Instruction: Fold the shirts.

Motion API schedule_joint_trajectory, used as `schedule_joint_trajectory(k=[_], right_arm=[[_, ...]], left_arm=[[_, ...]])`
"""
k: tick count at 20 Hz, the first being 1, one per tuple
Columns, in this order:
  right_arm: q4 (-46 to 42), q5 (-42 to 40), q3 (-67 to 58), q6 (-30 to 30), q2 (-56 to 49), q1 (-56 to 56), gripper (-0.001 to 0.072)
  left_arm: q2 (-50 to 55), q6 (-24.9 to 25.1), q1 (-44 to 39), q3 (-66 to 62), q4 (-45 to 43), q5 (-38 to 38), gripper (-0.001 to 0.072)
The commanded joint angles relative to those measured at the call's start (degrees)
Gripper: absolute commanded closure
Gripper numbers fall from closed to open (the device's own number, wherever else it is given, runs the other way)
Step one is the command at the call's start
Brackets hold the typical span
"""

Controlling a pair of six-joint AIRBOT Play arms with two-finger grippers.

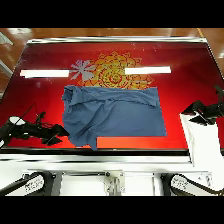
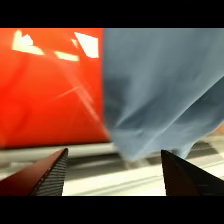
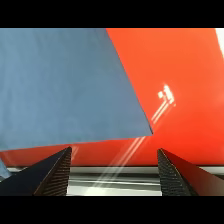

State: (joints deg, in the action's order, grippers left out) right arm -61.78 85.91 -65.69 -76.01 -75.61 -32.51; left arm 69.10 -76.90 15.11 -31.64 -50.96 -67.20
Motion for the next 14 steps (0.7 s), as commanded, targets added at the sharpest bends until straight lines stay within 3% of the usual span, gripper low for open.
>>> schedule_joint_trajectory(k=[1,3,4,6,7,8,11,14], right_arm=[[0.37,0.37,0.48,0.22,0.20,-0.11,0.0080],[0.39,0.46,0.48,0.17,0.20,-0.11,0.0080],[0.39,0.57,0.48,0.09,0.20,-0.11,0.0080],[-0.98,1.49,0.50,-0.31,0.20,-0.11,0.0080],[-4.11,2.67,0.94,-1.07,0.20,-0.11,0.0078],[-8.79,4.04,2.14,-2.21,0.20,-0.11,0.0078],[-7.91,4.87,10.05,-0.96,0.17,-0.24,0.0078],[-0.44,-5.49,19.17,-1.09,0.17,-0.15,0.0077]], left_arm=[[3.82,1.09,-3.41,0.76,4.90,3.04,0.0014],[5.57,1.36,-4.24,0.76,5.33,4.72,0.0022],[5.53,1.25,-4.33,0.74,6.10,6.43,0.0134],[5.35,1.33,-4.31,0.44,9.11,8.37,0.0484],[5.31,2.21,-4.31,-0.07,9.90,8.26,0.0612],[5.05,2.99,-4.31,-0.52,9.94,7.91,0.0668],[2.25,2.99,-4.31,-1.46,9.88,7.30,0.0668],[-2.56,2.95,-4.31,-2.14,9.88,6.36,0.0668]])
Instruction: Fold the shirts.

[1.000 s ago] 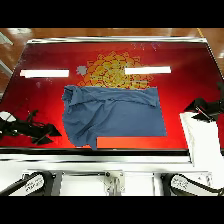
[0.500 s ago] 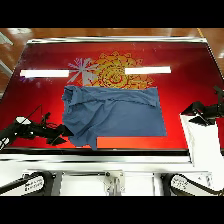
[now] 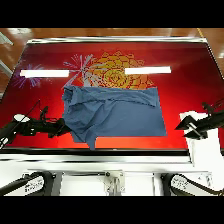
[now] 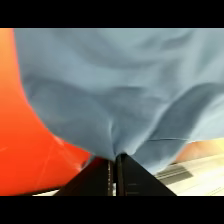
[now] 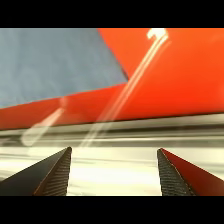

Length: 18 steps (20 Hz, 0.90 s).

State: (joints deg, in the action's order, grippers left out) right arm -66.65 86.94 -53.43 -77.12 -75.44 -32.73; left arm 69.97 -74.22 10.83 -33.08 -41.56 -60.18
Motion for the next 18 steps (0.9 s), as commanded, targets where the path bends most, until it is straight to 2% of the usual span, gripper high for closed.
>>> schedule_joint_trajectory(k=[1,5,13,14,15,18], right_arm=[[6.27,-9.79,9.01,0.04,0.00,0.11,0.0077],[7.78,-16.61,14.25,0.33,-0.20,1.90,0.0077],[8.15,-27.89,14.75,-0.87,-4.39,10.80,0.0079],[8.24,-29.31,14.75,-1.46,-4.39,10.80,0.0126],[8.26,-30.53,14.75,-1.68,-4.39,10.75,0.0291],[9.42,-31.98,14.69,-2.23,-4.37,10.75,0.0635]], left_arm=[[-5.22,0.26,-0.02,-0.90,0.48,-1.40,0.0668],[-11.10,0.04,0.00,-1.16,0.48,-2.40,0.0668],[-15.45,0.07,-0.02,-2.34,0.50,-5.66,0.0668],[-15.45,0.09,-0.02,-3.30,0.48,-6.43,0.0668],[-15.45,0.07,-0.02,-4.52,0.48,-6.60,0.0668],[-15.45,0.09,-0.02,-8.63,0.46,-6.73,0.0668]])
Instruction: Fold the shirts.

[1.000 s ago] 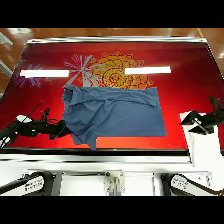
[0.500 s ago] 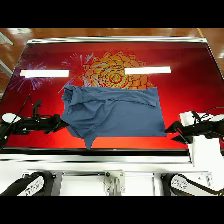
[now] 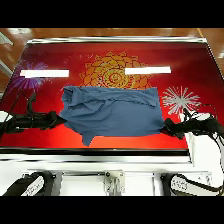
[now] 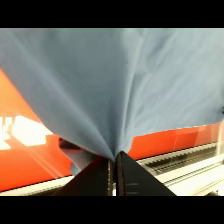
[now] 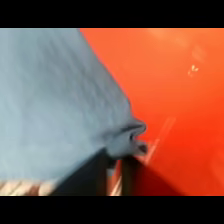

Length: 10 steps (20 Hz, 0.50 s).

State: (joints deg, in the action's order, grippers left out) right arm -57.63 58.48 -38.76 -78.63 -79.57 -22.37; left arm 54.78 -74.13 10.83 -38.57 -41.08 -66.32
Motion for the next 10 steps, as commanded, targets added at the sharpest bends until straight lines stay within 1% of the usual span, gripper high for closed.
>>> schedule_joint_trajectory(k=[1,2,3,4,7,8,10], right_arm=[[1.44,-3.30,-0.35,0.20,-0.17,0.39,0.0660],[2.60,-1.29,-1.31,2.89,0.13,0.39,0.0660],[4.74,2.25,-2.86,7.19,1.05,0.39,0.0661],[7.02,5.49,-4.92,10.16,2.71,0.39,0.0661],[11.78,11.08,-15.41,13.22,11.43,0.39,0.0661],[12.79,11.28,-20.70,13.92,15.54,0.42,0.0661],[11.19,9.55,-32.41,15.10,23.43,0.46,0.0661]], left_arm=[[-0.26,0.02,-0.02,-4.55,-0.04,-0.59,0.0668],[-0.26,0.24,-0.02,-6.25,-0.07,-0.59,0.0669],[-0.26,0.17,0.00,-8.17,-0.98,-0.33,0.0671],[-0.26,0.17,0.00,-10.88,-3.17,-0.13,0.0672],[-0.83,-0.98,-0.02,-23.65,-10.40,-0.90,0.0673],[-1.64,-1.03,-0.02,-29.94,-11.02,-1.01,0.0673],[-3.87,-1.09,0.00,-44.06,-11.74,-0.28,0.0673]])
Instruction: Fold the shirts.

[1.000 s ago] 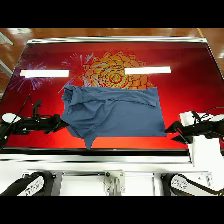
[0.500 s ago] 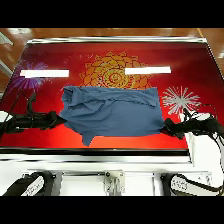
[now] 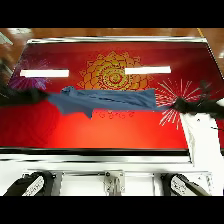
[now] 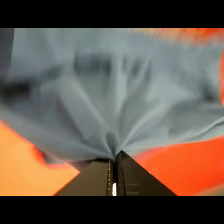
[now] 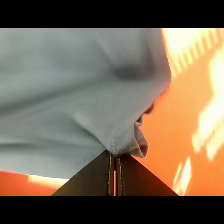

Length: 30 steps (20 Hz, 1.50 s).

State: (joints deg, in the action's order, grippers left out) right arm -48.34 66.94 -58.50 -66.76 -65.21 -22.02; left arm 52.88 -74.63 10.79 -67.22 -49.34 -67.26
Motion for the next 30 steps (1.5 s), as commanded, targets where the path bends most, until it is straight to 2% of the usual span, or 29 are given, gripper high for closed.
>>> schedule_joint_trajectory(k=[1,3,5,6,9,11,13,14,17,20,21,23,25,27,30], right_arm=[[-0.28,-1.38,-19.39,2.97,13.16,0.11,0.0661],[-6.08,-6.97,-31.63,-0.59,19.89,0.09,0.0662],[-12.44,-7.28,-42.56,-9.38,23.80,0.09,0.0662],[-14.82,-4.31,-47.65,-12.66,24.85,0.09,0.0662],[-20.87,5.57,-57.18,-17.25,26.56,0.04,0.0662],[-24.92,10.93,-59.28,-19.17,28.00,0.04,0.0662],[-26.97,16.13,-59.28,-19.87,28.79,0.04,0.0662],[-27.58,19.06,-59.28,-19.87,28.74,0.04,0.0662],[-30.75,27.54,-59.23,-19.85,27.96,0.04,0.0662],[-30.58,38.03,-59.21,-20.59,24.87,0.07,0.0662],[-30.88,39.34,-58.97,-21.42,23.65,0.04,0.0662],[-30.53,39.36,-54.99,-21.77,22.38,0.04,0.0662],[-29.97,39.34,-46.23,-20.72,21.35,0.04,0.0662],[-29.86,37.66,-35.56,-19.10,18.80,0.07,0.0663],[-26.88,24.02,-24.74,-18.53,10.78,1.77,0.0662]], left_arm=[[-3.06,-0.70,0.04,-23.23,-4.63,1.44,0.0672],[-4.96,-2.91,0.02,-36.33,-7.02,2.84,0.0672],[-7.02,-7.98,0.02,-46.36,-8.33,2.64,0.0672],[-8.15,-9.49,0.02,-49.64,-8.33,2.62,0.0672],[-12.74,-13.57,0.02,-51.95,-9.75,1.79,0.0672],[-15.98,-16.70,0.02,-51.95,-15.93,-3.80,0.0673],[-17.33,-20.11,0.02,-51.95,-22.82,-10.69,0.0671],[-17.49,-20.22,0.00,-51.95,-23.23,-13.20,0.0671],[-17.35,-20.15,-0.02,-51.93,-20.57,-19.50,0.0671],[-15.45,-19.98,-0.11,-49.13,-18.05,-30.47,0.0671],[-14.78,-19.96,-0.11,-47.28,-17.46,-32.61,0.0671],[-13.14,-17.62,-0.11,-42.82,-16.85,-33.31,0.0670],[-9.90,-16.72,-0.11,-38.53,-16.83,-33.22,0.0671],[-5.44,-13.55,-0.11,-34.58,-16.63,-31.19,0.0670],[4.04,-11.26,-0.20,-30.18,-16.59,-23.26,0.0671]])
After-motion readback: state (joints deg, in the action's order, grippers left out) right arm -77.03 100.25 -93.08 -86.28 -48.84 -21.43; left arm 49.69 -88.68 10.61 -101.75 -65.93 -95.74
